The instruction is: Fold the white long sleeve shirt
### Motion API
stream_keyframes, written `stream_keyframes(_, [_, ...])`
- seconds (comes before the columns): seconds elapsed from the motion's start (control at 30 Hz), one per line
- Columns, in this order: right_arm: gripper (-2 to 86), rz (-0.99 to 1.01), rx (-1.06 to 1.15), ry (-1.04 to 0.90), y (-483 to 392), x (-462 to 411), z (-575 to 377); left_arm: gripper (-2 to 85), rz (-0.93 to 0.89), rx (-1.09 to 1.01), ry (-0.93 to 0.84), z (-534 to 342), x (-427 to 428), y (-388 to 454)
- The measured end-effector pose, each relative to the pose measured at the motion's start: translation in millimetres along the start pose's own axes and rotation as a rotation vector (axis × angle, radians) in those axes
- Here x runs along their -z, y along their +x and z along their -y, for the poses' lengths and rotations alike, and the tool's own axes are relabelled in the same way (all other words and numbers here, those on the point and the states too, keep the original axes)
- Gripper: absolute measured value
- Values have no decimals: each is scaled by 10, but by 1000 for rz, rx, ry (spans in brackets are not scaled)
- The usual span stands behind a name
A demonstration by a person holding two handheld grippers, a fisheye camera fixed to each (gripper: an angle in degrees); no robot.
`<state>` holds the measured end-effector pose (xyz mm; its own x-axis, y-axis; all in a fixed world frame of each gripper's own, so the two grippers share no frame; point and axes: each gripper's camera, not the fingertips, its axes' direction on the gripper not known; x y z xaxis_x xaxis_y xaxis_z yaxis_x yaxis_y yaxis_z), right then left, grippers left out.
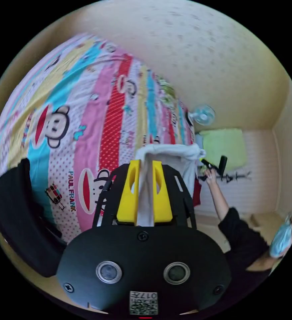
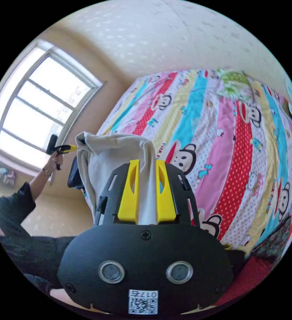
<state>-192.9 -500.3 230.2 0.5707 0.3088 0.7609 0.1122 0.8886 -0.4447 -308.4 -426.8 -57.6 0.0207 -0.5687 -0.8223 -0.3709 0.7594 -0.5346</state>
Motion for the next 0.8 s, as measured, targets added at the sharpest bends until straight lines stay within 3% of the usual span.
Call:
stream_keyframes(0.13, [115, -116, -146, -89, 553, -561, -578, 110, 44, 62, -59, -442, -373, -622])
stream_keyframes(0.27, [132, -472, -182, -280, 850, -760, -1578, 144, 87, 150, -192, -1283, -800, -850])
stream_keyframes(0.4, [137, -594, -189, -566, 1240, -978, -2072, 139, 55, 275, -293, -2007, -1140, -923])
stream_keyframes(0.47, [123, -613, -124, -577, 1374, -865, -2025, 106, 85, 269, -233, -2130, -1105, -908])
stream_keyframes(0.5, [104, -597, -120, -612, 1427, -841, -1962, 64, 154, 254, -217, -2106, -1001, -910])
stream_keyframes(0.57, [47, -524, -77, -742, 1559, -618, -1626, 32, 117, 207, -292, -1931, -876, -968])
stream_keyframes(0.63, [32, -492, 14, -798, 1624, -256, -1353, 19, -125, 174, -294, -1734, -349, -1087])
stream_keyframes(0.7, [28, -565, 49, -752, 1811, 312, -1047, 14, -209, 179, -184, -1666, 340, -1177])
stream_keyframes(0.8, [30, -756, -76, -505, 2359, 1516, -561, 14, -5, 218, 93, -1706, 1712, -1292])
